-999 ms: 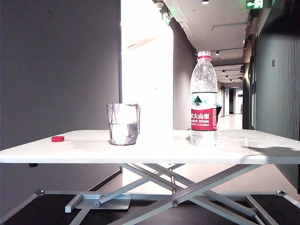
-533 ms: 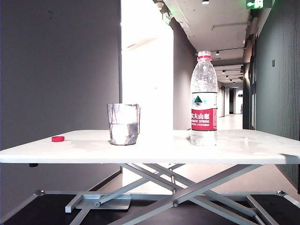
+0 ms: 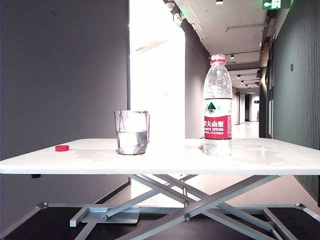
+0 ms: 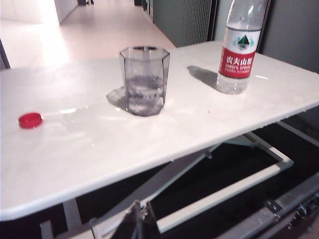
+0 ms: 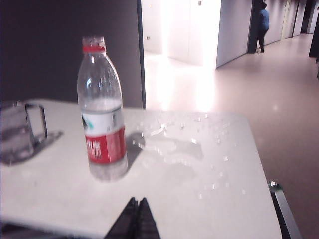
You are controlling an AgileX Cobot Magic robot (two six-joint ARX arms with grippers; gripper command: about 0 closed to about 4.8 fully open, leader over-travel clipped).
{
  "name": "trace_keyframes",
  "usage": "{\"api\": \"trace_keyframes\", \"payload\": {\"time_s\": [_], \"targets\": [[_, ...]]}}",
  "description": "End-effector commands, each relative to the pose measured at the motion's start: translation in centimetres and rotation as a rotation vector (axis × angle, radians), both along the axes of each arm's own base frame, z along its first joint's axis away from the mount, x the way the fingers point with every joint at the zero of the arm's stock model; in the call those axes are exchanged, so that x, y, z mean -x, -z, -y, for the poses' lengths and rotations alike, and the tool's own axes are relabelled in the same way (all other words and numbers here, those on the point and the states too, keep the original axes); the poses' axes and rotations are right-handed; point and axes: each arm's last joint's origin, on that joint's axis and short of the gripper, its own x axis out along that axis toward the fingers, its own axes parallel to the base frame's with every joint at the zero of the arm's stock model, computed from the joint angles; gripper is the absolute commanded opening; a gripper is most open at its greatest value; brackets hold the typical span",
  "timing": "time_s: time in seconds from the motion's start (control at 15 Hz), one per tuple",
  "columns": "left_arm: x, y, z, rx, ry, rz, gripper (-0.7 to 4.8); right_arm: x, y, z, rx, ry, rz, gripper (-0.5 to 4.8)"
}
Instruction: Pick up the mineral water bottle on the table and pour water into the mug until it's half full.
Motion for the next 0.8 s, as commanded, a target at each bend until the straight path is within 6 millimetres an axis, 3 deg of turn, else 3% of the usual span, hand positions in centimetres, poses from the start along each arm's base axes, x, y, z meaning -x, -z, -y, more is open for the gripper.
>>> {"api": "trace_keyframes", "payload": {"time_s": [0.07,0.33,0.8], "targets": [[-0.2,-0.4,-0.3,-0.011,-0.122,0.042,-0.05,0.2,0.3,0.6,0.001,0.121,-0.016,-0.09],[-0.4,-0.6,-1.0,-0.059,-0.355,0.076,-0.05,0.2,0.0,1.2,0.0,0.157,0.016,-0.08],[-0.4,-1.8,-1.0,-0.043,-0.377,0.205,-0.05,0.3,-0.4,1.2,-0.001,0.159,0.055,-0.08]]}}
